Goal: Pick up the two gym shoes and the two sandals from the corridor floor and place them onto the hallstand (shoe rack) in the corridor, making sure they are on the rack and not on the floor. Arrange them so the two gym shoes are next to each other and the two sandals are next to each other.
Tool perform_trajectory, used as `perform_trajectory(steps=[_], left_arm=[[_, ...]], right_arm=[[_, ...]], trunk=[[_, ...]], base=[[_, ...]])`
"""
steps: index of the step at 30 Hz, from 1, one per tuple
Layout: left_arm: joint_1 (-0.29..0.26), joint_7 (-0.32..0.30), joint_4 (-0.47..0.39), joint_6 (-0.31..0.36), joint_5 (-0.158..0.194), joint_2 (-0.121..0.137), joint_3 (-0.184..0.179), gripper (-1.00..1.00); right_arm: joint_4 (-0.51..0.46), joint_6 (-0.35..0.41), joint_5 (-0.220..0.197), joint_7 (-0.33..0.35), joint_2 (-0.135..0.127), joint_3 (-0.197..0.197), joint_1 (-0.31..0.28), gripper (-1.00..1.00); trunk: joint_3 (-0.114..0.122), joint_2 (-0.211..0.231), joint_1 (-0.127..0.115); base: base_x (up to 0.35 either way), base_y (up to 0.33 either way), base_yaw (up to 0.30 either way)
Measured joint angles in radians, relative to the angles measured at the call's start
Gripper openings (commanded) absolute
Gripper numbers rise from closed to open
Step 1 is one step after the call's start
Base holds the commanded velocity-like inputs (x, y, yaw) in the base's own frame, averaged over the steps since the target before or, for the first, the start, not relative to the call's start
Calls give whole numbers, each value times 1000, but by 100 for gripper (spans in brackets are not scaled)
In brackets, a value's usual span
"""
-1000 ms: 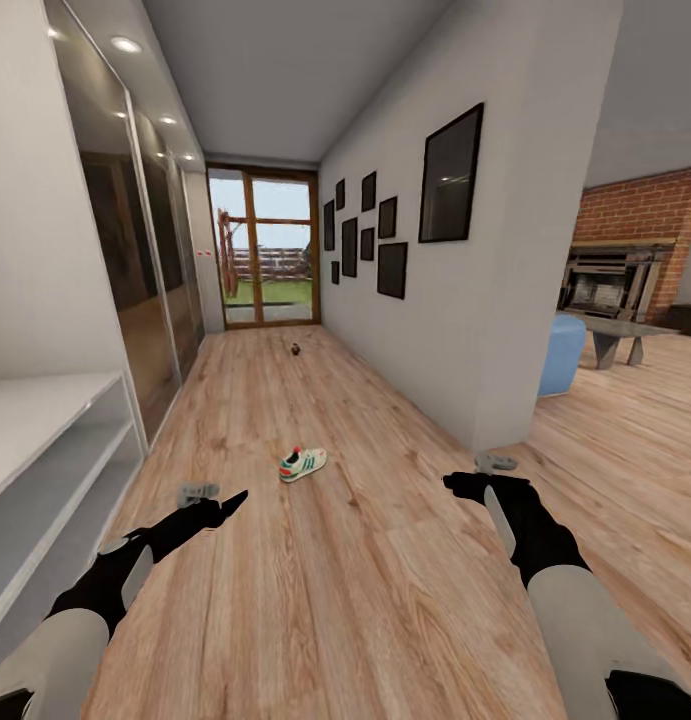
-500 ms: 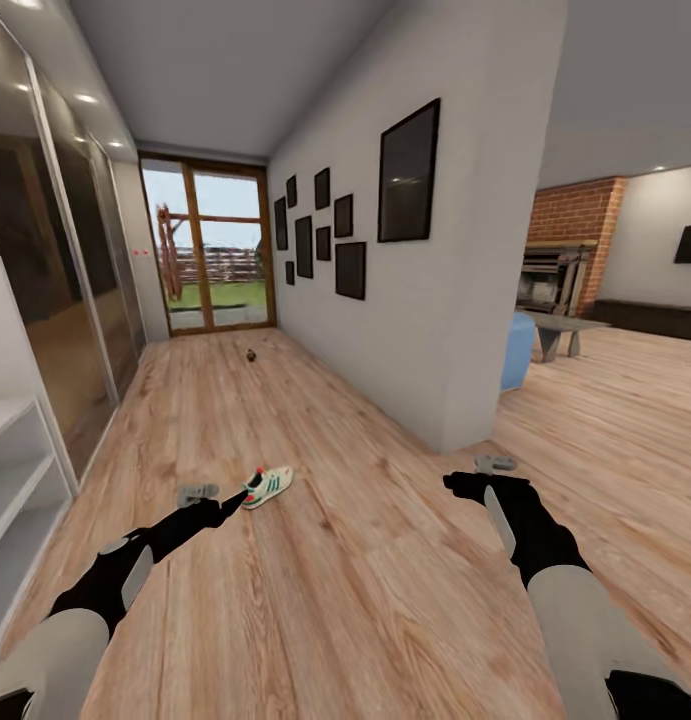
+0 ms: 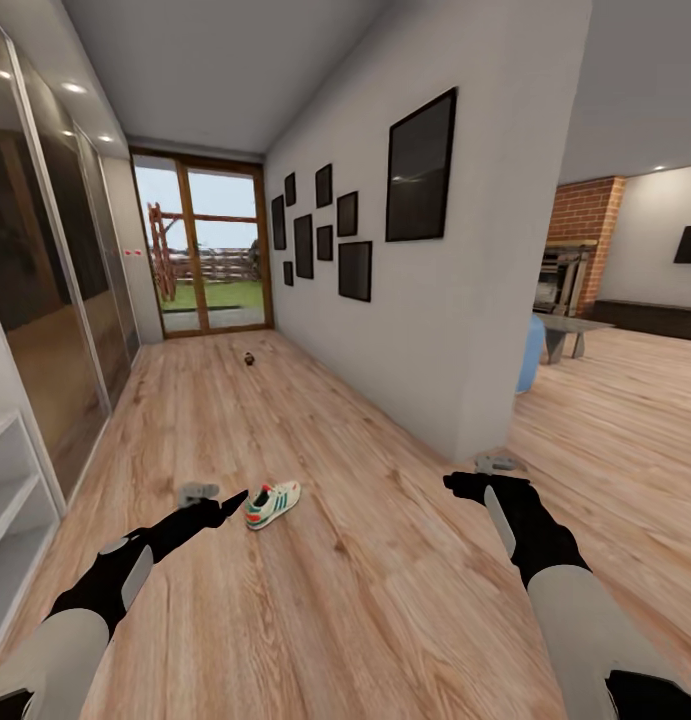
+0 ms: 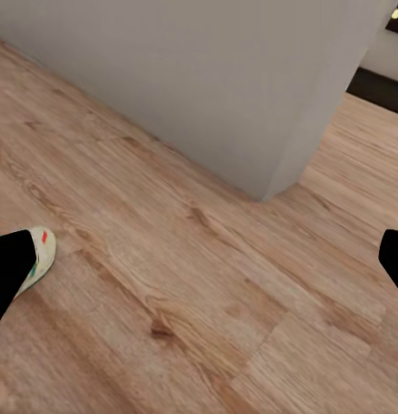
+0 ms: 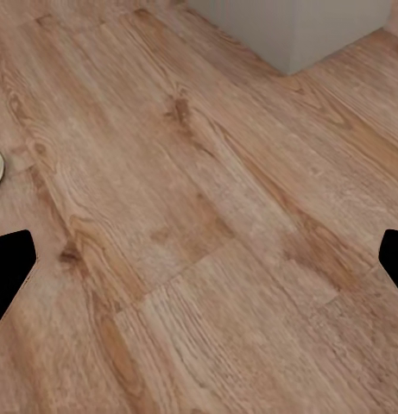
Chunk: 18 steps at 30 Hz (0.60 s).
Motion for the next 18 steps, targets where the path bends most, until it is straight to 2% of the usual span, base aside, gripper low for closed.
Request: perform_trajectory(steps=[18], left_arm=[[0,0,0,0,0,0,0,100]], right_arm=[[1,0,0,0,0,0,0,100]], trunk=[[0,0,0]], base=[[272,237,0]])
